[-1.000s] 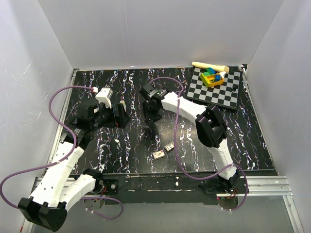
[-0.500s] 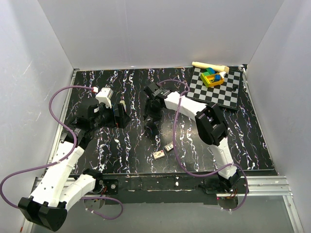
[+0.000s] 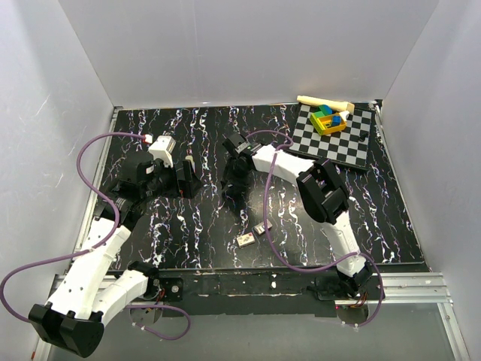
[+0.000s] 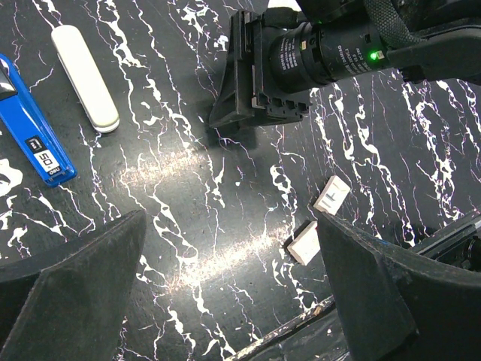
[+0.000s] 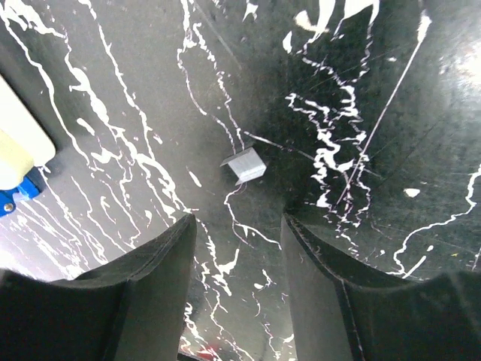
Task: Unload the staples from the stapler
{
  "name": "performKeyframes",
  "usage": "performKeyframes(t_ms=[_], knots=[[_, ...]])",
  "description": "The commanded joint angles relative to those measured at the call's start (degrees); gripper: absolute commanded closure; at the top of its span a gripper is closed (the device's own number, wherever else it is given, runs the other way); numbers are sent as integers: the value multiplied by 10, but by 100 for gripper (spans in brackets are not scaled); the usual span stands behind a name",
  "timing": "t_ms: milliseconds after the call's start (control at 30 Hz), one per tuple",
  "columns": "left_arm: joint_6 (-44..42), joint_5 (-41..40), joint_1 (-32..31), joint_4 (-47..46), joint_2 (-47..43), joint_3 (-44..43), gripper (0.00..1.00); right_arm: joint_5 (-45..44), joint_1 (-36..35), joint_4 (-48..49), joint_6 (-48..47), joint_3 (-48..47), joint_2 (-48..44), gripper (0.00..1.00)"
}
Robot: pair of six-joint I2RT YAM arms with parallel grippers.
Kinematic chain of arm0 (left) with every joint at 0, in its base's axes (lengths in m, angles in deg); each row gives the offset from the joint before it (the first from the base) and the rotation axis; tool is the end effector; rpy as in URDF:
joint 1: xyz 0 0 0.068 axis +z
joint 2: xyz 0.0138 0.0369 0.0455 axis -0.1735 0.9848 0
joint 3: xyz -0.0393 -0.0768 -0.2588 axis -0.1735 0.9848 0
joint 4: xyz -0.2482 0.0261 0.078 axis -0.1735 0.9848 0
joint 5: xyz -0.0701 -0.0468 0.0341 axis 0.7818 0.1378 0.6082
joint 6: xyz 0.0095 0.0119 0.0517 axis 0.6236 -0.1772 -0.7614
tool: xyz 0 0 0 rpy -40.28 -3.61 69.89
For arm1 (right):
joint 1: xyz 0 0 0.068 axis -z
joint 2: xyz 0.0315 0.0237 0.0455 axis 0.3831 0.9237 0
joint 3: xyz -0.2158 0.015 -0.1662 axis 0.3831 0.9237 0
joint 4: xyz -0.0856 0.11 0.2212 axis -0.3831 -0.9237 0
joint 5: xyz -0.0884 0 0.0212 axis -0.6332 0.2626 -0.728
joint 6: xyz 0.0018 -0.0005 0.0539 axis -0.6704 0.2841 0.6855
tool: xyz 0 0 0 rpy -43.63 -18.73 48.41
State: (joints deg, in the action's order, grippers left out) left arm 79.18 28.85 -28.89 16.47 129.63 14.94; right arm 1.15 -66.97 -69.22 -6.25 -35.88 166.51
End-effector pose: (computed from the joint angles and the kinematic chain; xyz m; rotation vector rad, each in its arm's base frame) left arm 0.1727 -0.0672 0.3340 0.2026 2.1885 -0.5716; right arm 0.3398 0.3348 0.1732 0.3058 2.7980 0.5445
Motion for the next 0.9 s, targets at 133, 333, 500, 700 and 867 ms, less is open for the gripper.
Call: performKeyframes(t_ms=[133,333,500,700,867], knots=[[-5,2,-2,-11,-6,4,2,-47,14,4,35,-10,13,42],[-5,1,-2,-12,-4,4,2,-49,15,-3,42,-30,28,42],[-5,1,-2,-11,-4,5,2,-42,15,1,55,-37,38,42],[-5,1,-2,-12,-3,5,2,-40,15,9,65,-37,44,42],[-5,1,-2,-12,-4,5,2,-59,15,5,61,-48,46,43]])
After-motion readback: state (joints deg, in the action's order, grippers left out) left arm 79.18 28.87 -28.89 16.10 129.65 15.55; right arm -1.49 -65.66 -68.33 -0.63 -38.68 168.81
